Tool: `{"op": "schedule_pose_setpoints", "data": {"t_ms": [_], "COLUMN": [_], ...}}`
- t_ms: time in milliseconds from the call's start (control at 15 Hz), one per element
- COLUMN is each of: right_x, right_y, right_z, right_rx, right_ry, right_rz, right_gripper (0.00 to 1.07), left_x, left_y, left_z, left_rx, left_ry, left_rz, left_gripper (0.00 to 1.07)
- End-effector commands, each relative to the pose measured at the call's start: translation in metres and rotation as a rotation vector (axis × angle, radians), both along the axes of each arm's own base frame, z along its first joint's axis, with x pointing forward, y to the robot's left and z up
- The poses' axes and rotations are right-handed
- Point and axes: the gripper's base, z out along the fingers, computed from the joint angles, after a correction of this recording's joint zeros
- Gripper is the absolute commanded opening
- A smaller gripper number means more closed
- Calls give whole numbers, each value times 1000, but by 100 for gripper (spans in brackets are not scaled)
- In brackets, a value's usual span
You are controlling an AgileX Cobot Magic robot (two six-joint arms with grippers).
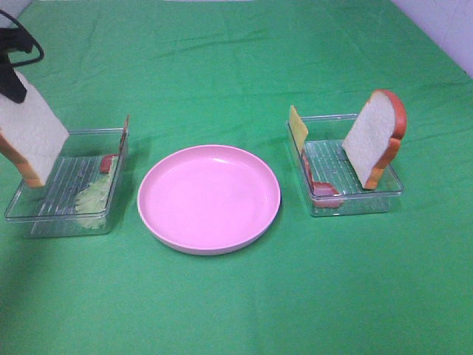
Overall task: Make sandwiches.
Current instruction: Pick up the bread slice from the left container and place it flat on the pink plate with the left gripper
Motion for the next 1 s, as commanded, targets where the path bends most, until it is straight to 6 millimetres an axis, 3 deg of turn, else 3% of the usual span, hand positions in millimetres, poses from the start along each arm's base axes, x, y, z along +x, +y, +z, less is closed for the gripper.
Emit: {"op": "schedule_pose_setpoints", "data": {"t_ms": [67, 200, 467, 667, 733, 1000], "right_x": [-1, -1, -1, -1, -1, -1], "right_y": [0, 0, 0, 0, 0, 0], "right_z": [0, 0, 0, 0, 0, 0], "right_rx": [-13, -13, -13, -13, -13, -13], "right_ry": [-20, -20, -20, -20, -20, -20], "right_rz": [-1, -1, -1, -1, -1, -1], "right_gripper": [71, 71, 71, 71, 71, 71], "left_x": [-26, -52, -55, -48, -39, -19], "left_y": [-2, -12, -38, -70, -94, -133], "left_z": [43, 79, 86, 71, 53, 8], "left_rx": [-12, -119, -283, -302, -303, -321], "left_ry": [-61, -120, -132, -94, -72, -11], "left_rz": [-26, -42, -132, -217, -249, -249], "left_gripper": [0, 0, 0, 0, 0, 0]}}
